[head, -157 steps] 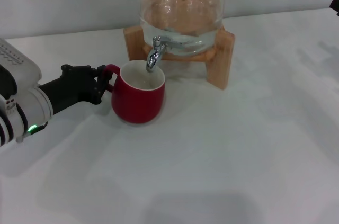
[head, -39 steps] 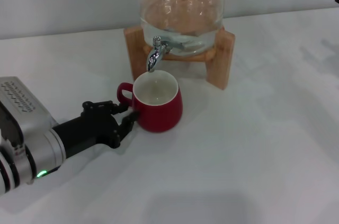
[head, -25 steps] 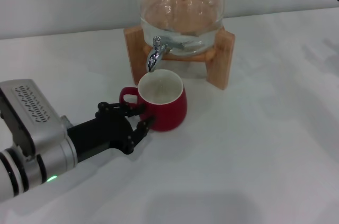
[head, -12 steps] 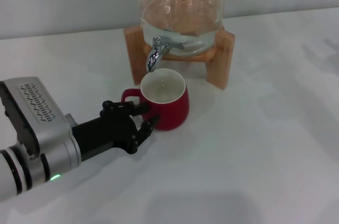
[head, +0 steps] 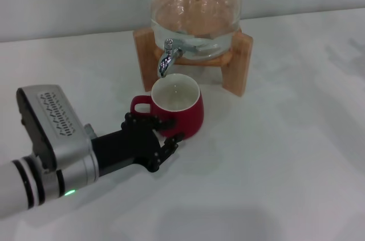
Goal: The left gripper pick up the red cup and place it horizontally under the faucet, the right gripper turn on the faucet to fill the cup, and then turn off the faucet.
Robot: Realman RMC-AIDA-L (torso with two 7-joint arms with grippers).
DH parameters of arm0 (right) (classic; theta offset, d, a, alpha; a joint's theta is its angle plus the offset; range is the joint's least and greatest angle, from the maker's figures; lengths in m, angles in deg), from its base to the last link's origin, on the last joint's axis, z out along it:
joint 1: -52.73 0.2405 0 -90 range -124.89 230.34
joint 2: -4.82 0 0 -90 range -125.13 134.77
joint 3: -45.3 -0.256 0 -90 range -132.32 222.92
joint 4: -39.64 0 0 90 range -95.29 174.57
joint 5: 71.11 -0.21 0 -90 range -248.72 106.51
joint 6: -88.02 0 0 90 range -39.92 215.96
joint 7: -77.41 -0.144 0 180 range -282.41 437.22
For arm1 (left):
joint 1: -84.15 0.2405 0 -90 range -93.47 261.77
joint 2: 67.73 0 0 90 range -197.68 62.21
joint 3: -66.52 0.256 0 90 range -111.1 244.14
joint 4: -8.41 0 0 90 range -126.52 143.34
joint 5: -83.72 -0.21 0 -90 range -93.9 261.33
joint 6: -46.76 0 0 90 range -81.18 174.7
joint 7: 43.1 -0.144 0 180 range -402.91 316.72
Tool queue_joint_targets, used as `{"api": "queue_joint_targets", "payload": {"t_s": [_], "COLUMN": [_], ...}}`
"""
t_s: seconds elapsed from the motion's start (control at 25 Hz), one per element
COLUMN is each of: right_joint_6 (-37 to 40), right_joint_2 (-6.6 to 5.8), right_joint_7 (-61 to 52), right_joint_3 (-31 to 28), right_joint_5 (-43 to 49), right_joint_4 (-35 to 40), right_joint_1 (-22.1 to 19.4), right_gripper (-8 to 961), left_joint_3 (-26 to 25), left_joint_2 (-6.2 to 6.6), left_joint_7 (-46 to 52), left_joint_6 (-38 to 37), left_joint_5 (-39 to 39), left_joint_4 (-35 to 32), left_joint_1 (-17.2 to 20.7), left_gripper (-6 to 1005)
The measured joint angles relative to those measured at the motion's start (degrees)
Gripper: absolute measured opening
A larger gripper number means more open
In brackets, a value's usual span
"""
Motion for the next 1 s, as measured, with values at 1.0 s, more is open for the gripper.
{"api": "queue_joint_targets", "payload": {"t_s": [1.0], "right_joint_6": [-0.4], "right_joint_2": [0.00], "right_joint_7": [0.0], "right_joint_3": [-1.5], "right_joint_5": [0.2], "right_joint_4": [-1.1], "right_joint_1": [0.4], "right_gripper": [783], "left_joint_3": [1.2], "left_joint_2": [-0.14], "left_joint_7": [-1.4], "left_joint_6": [-2.1], "left_joint_5": [0.0], "left_joint_4": [0.6], "left_joint_1": [-2.8], "left_gripper": [291]}}
